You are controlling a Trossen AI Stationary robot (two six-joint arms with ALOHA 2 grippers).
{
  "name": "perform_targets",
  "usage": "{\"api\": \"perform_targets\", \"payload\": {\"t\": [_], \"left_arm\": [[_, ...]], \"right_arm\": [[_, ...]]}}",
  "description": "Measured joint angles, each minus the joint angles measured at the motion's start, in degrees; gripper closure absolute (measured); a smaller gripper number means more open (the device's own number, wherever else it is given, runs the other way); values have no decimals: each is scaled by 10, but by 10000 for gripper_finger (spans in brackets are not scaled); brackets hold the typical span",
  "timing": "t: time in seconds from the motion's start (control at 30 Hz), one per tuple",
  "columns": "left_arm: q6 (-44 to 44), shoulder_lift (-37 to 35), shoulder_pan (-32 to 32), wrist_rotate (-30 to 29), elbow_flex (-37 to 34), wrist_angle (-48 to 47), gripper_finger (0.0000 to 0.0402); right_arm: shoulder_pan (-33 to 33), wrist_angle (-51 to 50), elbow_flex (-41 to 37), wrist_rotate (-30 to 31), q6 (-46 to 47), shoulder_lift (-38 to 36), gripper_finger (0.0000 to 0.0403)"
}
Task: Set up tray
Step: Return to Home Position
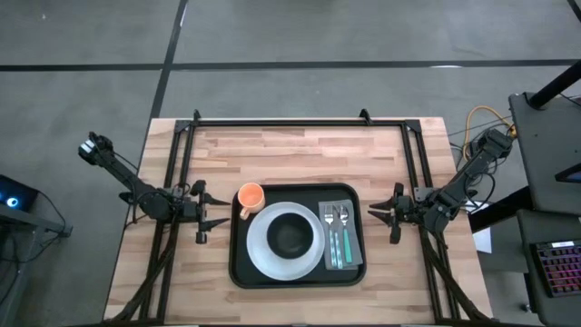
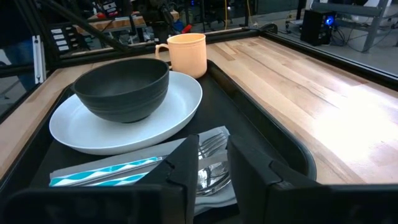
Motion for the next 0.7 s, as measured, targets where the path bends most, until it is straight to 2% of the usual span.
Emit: {"api": "perform_targets", "payload": {"t": [0.23,0.7], "left_arm": [[0,0,0,0,0,0,214],[0,0,0,0,0,0,214]], "right_arm": [[0,0,0,0,0,0,334],[0,0,0,0,0,0,318]]}}
